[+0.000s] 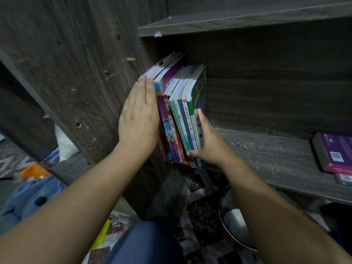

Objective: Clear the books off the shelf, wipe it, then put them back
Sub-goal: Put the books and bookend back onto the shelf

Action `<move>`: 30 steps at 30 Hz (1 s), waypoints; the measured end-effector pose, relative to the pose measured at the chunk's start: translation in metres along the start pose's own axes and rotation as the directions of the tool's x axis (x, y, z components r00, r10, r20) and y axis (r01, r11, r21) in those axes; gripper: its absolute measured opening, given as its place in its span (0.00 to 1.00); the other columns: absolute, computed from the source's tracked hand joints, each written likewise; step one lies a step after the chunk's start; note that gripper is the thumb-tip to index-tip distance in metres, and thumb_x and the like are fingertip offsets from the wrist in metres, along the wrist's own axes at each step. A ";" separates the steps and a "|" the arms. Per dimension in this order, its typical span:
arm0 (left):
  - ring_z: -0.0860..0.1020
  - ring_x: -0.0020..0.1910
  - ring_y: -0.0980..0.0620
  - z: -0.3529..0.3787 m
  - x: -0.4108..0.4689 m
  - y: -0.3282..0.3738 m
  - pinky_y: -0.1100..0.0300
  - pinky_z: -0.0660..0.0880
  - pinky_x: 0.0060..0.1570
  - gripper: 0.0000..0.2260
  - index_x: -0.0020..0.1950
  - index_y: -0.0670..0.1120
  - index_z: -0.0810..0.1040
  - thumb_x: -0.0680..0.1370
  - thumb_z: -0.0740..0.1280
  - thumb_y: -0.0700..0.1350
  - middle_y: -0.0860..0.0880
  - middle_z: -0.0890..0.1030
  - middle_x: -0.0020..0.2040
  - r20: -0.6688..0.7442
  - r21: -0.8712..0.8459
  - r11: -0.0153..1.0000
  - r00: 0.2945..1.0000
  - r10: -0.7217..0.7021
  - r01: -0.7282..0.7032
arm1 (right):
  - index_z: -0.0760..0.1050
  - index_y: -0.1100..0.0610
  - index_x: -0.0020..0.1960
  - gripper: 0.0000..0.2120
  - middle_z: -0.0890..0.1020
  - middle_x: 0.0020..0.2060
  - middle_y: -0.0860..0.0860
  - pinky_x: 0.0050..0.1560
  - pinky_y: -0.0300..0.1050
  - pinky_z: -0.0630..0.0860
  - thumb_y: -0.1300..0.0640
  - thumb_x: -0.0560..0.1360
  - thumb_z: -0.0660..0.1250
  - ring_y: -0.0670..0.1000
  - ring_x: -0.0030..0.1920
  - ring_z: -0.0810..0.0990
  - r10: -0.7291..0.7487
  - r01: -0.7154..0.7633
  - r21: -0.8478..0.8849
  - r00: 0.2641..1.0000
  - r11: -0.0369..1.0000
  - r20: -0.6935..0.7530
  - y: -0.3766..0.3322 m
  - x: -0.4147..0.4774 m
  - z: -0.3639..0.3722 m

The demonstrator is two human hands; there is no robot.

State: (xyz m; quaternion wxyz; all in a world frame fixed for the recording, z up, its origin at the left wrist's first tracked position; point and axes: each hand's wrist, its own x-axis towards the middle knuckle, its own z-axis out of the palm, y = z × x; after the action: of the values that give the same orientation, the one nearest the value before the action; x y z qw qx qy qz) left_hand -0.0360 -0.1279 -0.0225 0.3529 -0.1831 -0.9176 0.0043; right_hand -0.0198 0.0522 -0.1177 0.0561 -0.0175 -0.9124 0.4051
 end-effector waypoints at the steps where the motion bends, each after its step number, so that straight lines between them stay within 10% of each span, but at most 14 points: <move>1: 0.61 0.74 0.40 0.002 -0.006 -0.002 0.52 0.57 0.72 0.35 0.76 0.35 0.55 0.74 0.70 0.36 0.35 0.60 0.75 0.004 -0.005 1.000 1.000 0.010 -0.009 | 0.31 0.35 0.73 0.63 0.59 0.76 0.47 0.69 0.58 0.66 0.51 0.63 0.80 0.53 0.73 0.64 0.011 -0.011 0.002 1.000 1.000 0.001 -0.001 0.000 -0.003; 10: 0.47 0.78 0.41 0.002 -0.011 0.009 0.51 0.51 0.75 0.29 0.77 0.35 0.43 0.82 0.54 0.41 0.37 0.45 0.78 0.172 0.150 0.989 0.985 -0.023 -0.003 | 0.40 0.36 0.76 0.53 0.75 0.66 0.54 0.61 0.51 0.72 0.51 0.68 0.77 0.54 0.63 0.74 0.065 -0.061 0.036 0.991 0.997 -0.116 -0.010 -0.009 0.004; 16: 0.64 0.68 0.41 -0.017 -0.017 0.023 0.47 0.66 0.65 0.30 0.73 0.41 0.63 0.73 0.69 0.47 0.40 0.66 0.69 0.092 -0.106 0.985 0.988 -0.124 0.134 | 0.39 0.39 0.77 0.57 0.66 0.73 0.53 0.65 0.54 0.70 0.57 0.66 0.78 0.56 0.68 0.70 0.104 -0.097 -0.054 0.982 0.994 0.154 -0.011 -0.006 -0.035; 30: 0.63 0.73 0.45 -0.011 -0.003 0.047 0.47 0.60 0.69 0.30 0.73 0.42 0.67 0.74 0.61 0.56 0.46 0.71 0.70 0.085 -0.135 0.978 0.982 0.169 -0.156 | 0.53 0.38 0.76 0.40 0.68 0.72 0.51 0.56 0.50 0.78 0.64 0.74 0.66 0.51 0.57 0.79 0.011 -0.011 0.002 0.999 1.000 0.052 -0.010 -0.007 -0.062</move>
State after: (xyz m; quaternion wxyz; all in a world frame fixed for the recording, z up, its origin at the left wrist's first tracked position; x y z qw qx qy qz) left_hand -0.0107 -0.0868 -0.0224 0.2943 -0.2793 -0.9138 -0.0166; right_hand -0.0056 0.0904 -0.0693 0.0300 -0.0117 -0.9130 0.4067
